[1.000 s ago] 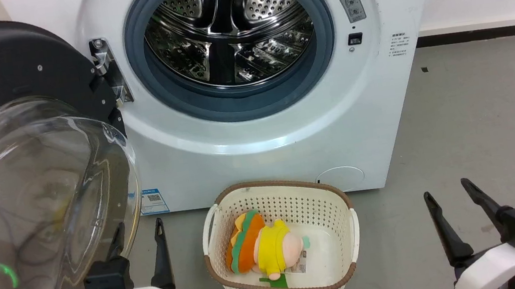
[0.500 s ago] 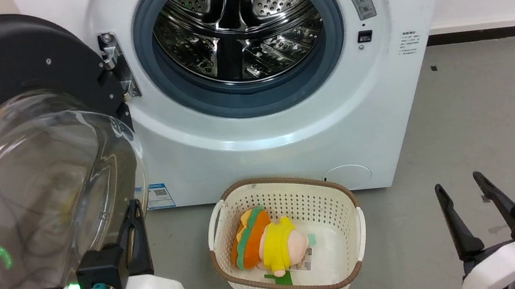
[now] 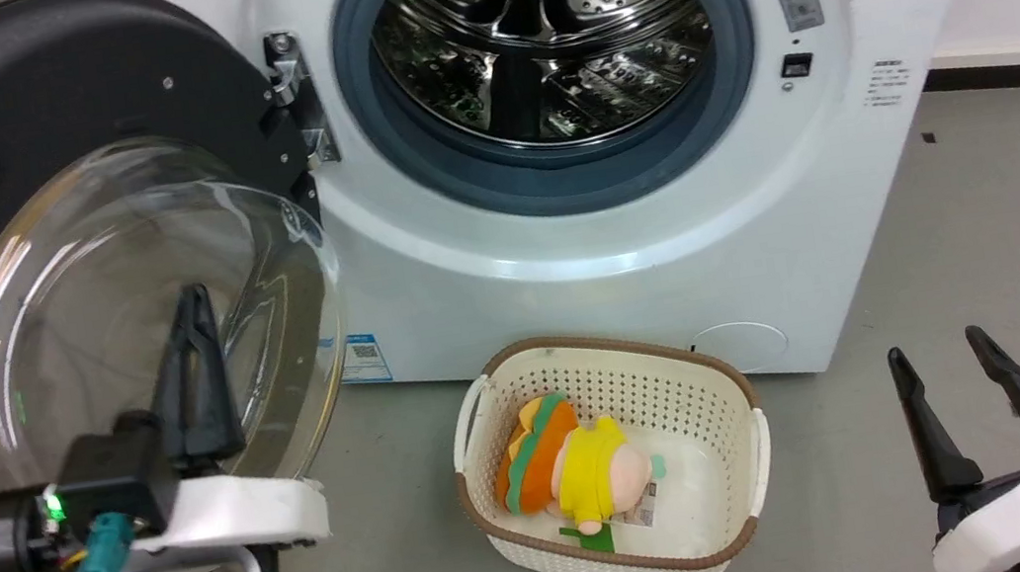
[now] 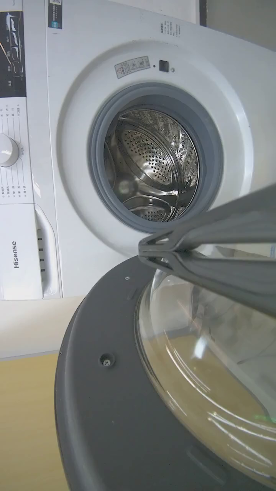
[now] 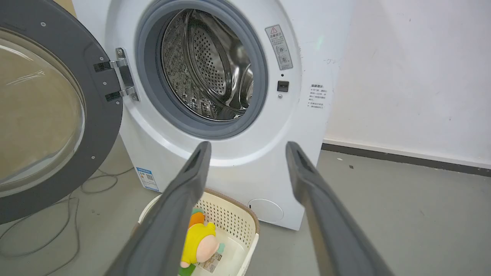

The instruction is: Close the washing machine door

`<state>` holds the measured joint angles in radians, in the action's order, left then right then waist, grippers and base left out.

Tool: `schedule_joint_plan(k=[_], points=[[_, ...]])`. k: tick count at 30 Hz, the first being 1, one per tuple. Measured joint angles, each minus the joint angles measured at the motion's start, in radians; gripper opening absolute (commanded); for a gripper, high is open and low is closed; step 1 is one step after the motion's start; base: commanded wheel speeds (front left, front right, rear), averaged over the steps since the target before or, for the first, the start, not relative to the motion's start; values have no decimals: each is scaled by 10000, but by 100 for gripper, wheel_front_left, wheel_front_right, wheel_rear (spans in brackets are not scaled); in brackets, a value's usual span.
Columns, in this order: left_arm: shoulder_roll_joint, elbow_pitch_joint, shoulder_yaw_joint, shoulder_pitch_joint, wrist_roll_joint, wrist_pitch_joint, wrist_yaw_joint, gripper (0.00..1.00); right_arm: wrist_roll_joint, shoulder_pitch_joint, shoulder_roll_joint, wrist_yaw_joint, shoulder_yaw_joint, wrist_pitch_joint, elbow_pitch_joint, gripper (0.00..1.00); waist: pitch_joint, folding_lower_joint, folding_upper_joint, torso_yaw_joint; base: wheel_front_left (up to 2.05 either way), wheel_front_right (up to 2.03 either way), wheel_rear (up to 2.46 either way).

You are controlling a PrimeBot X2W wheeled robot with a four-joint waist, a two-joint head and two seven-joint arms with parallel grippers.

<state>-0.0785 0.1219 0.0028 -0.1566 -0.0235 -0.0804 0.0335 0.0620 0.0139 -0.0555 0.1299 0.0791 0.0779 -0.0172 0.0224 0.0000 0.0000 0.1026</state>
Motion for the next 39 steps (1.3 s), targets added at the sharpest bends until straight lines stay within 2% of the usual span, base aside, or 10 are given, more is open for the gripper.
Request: schedule_joint_plan(k=[11,19,28,39], points=[[4,198,1329,-1293,-1127,-222,-644,0,98,-15,2,0,270,247,-96,100,145,0,0,744,0,0,0],[-178,-36,2374,-2104,-2056,-385,-857,0,178,-28,2,0,470,403,-163,100,259,0,0,1255,0,0,0],[-823,-796,3459,-2826,-3394,-506,-986,0,207,-31,2,0,696,577,-221,100,363,0,0,1774,0,0,0],[-1590,-2466,4796,-3530,-5187,171,-1078,0,309,-44,2,2,886,830,-280,100,544,0,0,2191,0,0,0]])
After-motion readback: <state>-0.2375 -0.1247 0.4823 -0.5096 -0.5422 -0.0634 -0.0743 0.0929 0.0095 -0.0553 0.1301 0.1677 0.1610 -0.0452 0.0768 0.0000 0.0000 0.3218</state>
